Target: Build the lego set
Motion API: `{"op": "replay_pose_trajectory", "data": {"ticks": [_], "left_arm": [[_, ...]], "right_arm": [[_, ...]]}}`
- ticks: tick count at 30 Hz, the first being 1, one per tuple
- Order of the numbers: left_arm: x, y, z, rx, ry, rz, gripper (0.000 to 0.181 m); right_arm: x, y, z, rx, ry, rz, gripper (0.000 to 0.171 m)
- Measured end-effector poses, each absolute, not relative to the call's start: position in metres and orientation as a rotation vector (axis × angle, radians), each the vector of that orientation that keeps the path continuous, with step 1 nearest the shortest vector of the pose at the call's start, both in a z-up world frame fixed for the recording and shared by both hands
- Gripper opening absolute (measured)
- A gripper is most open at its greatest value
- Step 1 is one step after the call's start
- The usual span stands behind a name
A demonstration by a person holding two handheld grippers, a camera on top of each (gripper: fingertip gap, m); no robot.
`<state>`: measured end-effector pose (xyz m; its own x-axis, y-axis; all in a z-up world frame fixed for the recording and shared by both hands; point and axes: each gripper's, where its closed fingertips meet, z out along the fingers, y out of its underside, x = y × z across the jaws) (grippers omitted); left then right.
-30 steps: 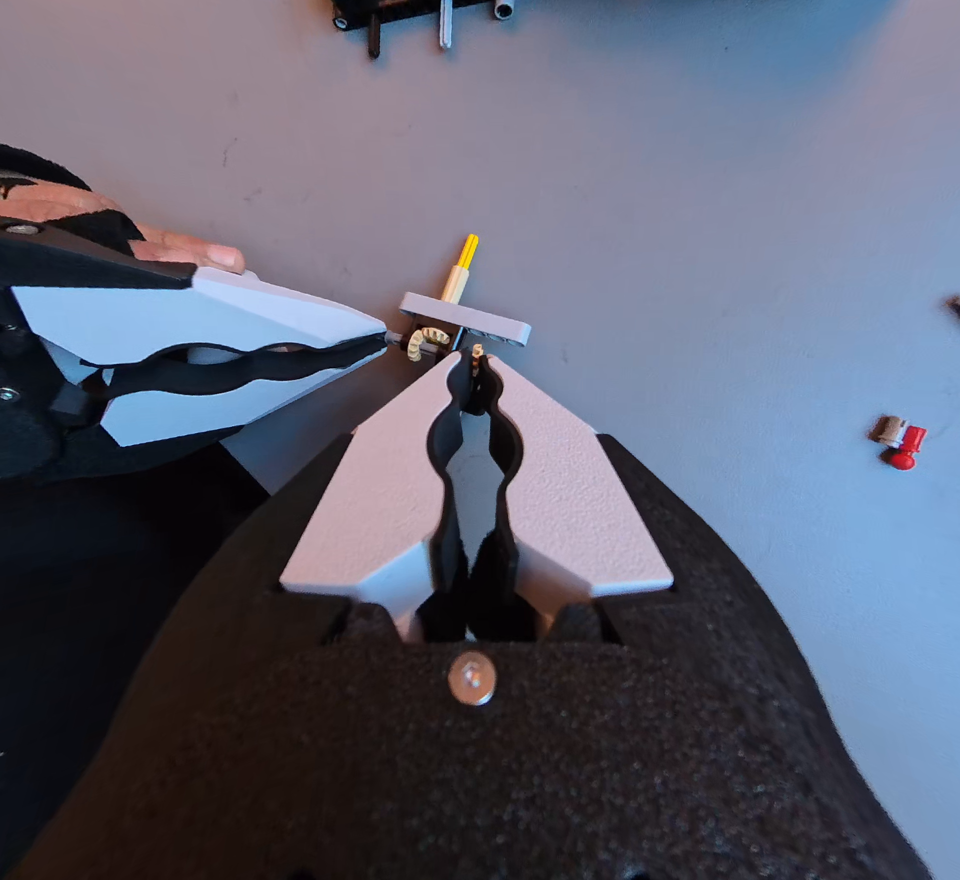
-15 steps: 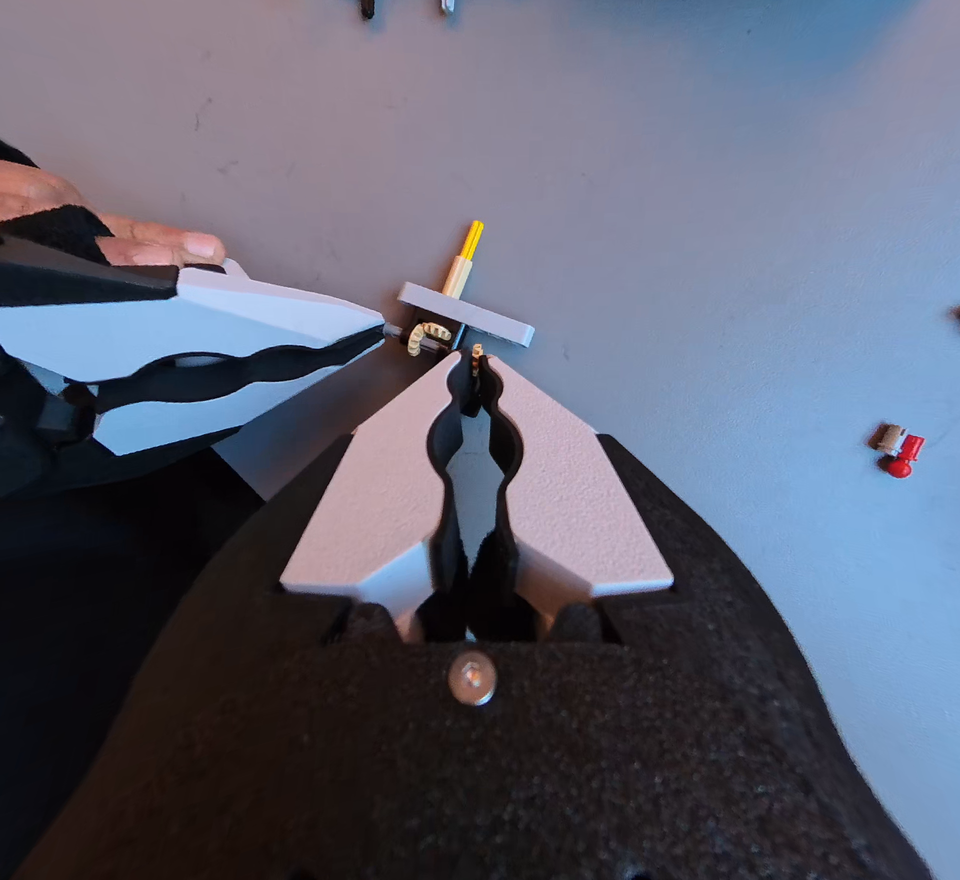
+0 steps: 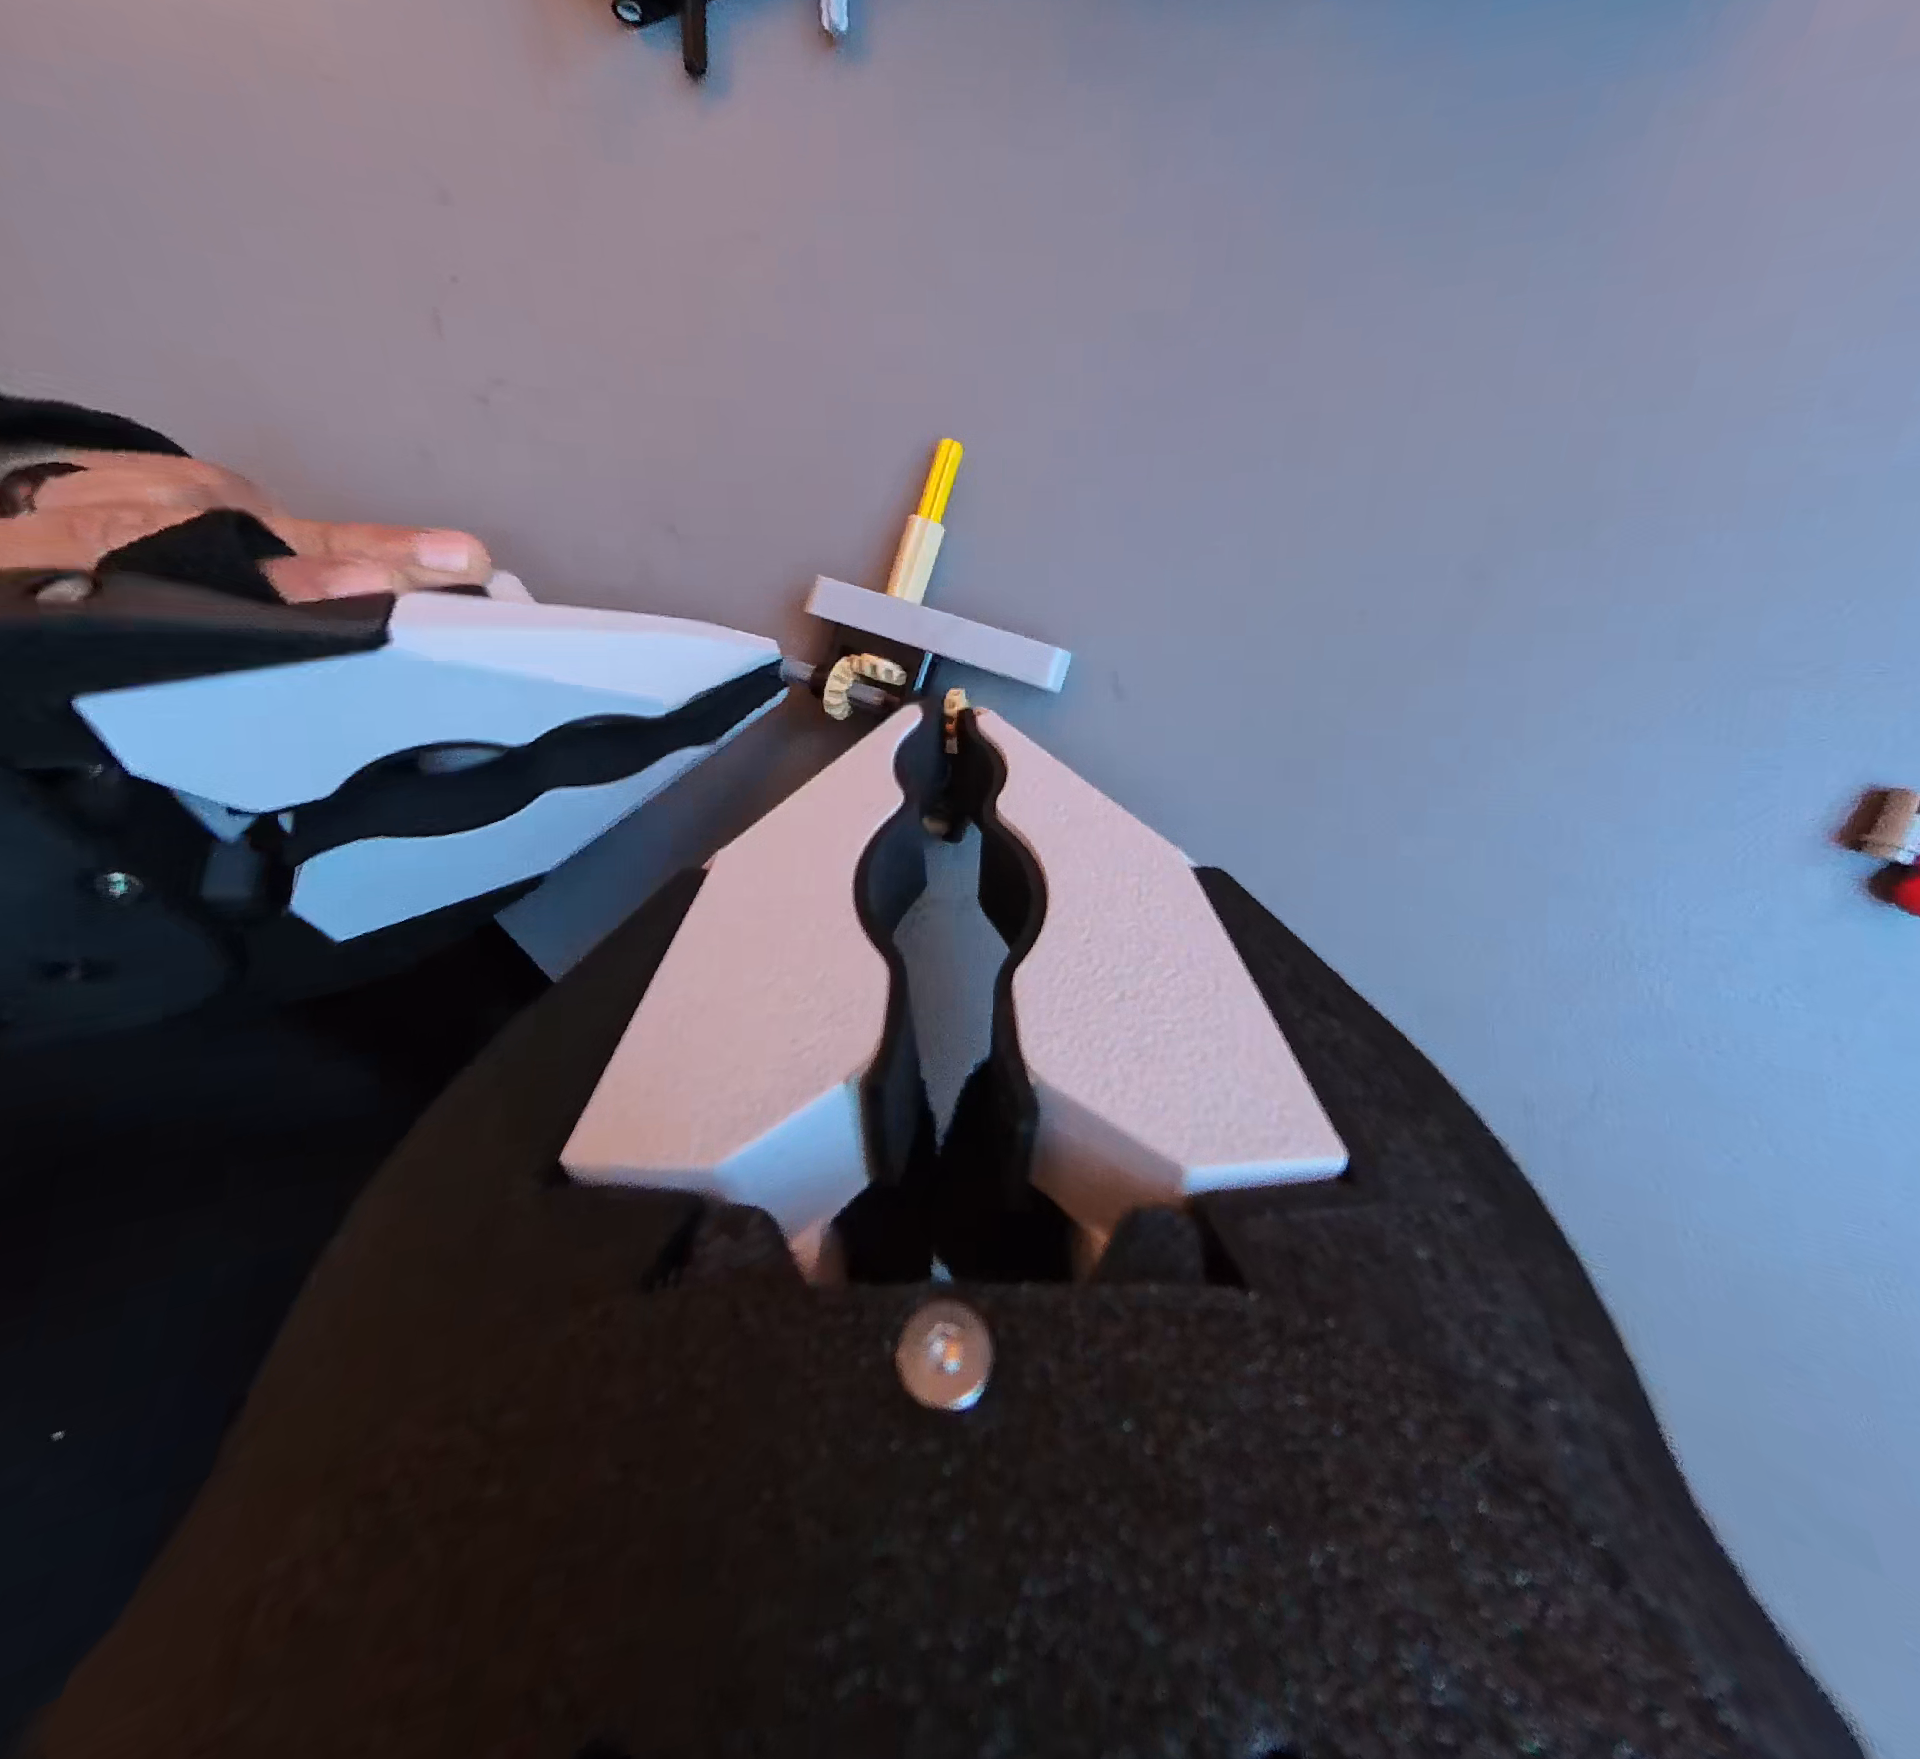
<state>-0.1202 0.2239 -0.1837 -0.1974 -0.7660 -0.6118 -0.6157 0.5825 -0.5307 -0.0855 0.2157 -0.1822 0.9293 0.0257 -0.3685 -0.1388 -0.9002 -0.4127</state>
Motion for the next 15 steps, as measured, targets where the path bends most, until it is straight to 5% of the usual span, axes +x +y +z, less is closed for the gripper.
{"op": "replay_pose_trajectory", "data": {"ticks": [1, 15], "left_arm": [[-0.12, 0.224, -0.185, -1.145, 1.909, -0.243, 0.001], [-0.113, 0.212, -0.188, -1.419, 1.876, -0.616, 0.006]], "right_arm": [[-0.086, 0.216, -0.181, -2.618, 0.072, 0.528, 0.002], [-0.079, 0.21, -0.182, -2.466, 0.168, 0.53, 0.001]]}}
